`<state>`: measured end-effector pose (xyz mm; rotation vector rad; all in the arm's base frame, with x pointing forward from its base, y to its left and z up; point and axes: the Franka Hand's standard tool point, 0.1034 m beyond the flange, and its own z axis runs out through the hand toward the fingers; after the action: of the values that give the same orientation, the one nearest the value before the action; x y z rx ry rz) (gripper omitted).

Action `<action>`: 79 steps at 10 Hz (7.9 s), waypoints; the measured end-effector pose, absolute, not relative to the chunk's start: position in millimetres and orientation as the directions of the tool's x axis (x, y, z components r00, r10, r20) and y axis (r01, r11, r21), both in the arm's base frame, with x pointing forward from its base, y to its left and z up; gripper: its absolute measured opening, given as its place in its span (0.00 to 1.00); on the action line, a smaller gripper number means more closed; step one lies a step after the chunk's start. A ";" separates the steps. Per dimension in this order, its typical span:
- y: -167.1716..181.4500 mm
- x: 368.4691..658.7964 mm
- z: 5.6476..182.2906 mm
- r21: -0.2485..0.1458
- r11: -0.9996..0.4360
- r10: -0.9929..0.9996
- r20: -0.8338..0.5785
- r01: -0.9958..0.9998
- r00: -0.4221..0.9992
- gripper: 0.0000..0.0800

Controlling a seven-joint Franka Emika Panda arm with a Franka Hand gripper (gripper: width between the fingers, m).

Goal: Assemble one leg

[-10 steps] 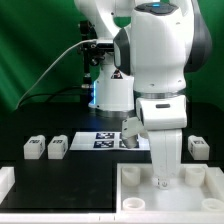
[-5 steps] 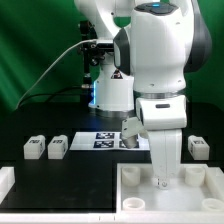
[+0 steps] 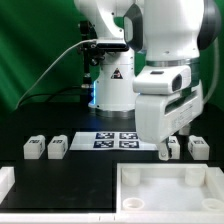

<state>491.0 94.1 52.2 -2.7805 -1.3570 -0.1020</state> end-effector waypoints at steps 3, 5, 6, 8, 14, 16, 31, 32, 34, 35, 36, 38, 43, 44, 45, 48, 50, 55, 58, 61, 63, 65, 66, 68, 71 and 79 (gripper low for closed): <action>99.8 485.9 49.3 -0.063 -0.863 0.498 0.068 0.502 0.864 0.81; 129.5 462.9 48.0 -0.099 -0.975 0.197 0.020 0.198 0.980 0.81; 144.0 457.5 47.7 -0.109 -0.993 0.047 0.004 0.047 0.999 0.81; 151.8 448.9 44.4 -0.102 -0.993 0.060 -0.047 0.054 0.997 0.81; 173.3 415.8 51.9 -0.031 -0.999 0.029 -0.562 0.014 0.827 0.81; 170.5 411.2 49.4 -0.026 -0.999 0.037 -0.677 0.026 0.735 0.81; 176.1 380.9 11.2 0.002 -0.999 0.018 -0.796 0.032 0.604 0.43; 176.1 380.9 11.2 0.002 -0.999 0.018 -0.797 0.032 0.604 0.36; 176.1 380.9 11.2 0.002 -0.999 0.018 -0.797 0.032 0.604 0.36; 176.1 380.9 11.2 0.002 -0.999 0.018 -0.797 0.032 0.604 0.36; 176.1 380.9 11.2 0.002 -0.999 0.018 -0.797 0.032 0.604 0.36; 176.1 380.9 11.2 0.002 -0.999 0.018 -0.797 0.032 0.604 0.36; 153.1 442.9 76.9 -0.069 -0.994 0.108 -0.743 0.085 0.661 0.36; 148.9 465.3 94.2 -0.075 -0.994 0.108 -0.667 0.078 0.737 0.36; 139.7 477.3 115.6 -0.075 -0.995 0.100 -0.581 0.069 0.808 0.36; 123.5 499.2 147.0 -0.073 -0.996 0.071 -0.330 0.049 0.941 0.36; 123.3 503.7 147.0 -0.075 -0.996 0.062 -0.155 0.051 0.986 0.36; 104.0 598.9 176.6 -0.066 -0.987 0.109 0.380 0.145 0.918 0.36; 97.8 591.9 169.4 -0.051 -0.990 0.077 0.588 0.133 0.805 0.36; 109.2 604.4 129.8 -0.060 -0.990 0.071 0.586 0.130 0.807 0.36; 112.0 622.2 115.5 -0.068 -0.990 0.060 0.594 0.124 0.802 0.36; 117.6 622.4 96.8 -0.072 -0.989 0.061 0.585 0.127 0.809 0.36; 118.5 619.5 94.4 -0.072 -0.989 0.063 0.581 0.129 0.811 0.36; 116.7 618.0 92.4 -0.068 -0.989 0.068 0.577 0.132 0.814 0.36; 116.3 616.3 81.9 -0.067 -0.989 0.070 0.570 0.132 0.818 0.36; 119.4 606.8 64.3 -0.055 -0.998 -0.007 0.558 0.029 0.830 0.36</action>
Offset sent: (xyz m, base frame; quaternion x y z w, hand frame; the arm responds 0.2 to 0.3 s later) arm -0.0420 0.0327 -0.0028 -0.0078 -0.0404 0.4459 0.8941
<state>606.8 119.4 64.3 -2.9461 -0.0175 -0.8996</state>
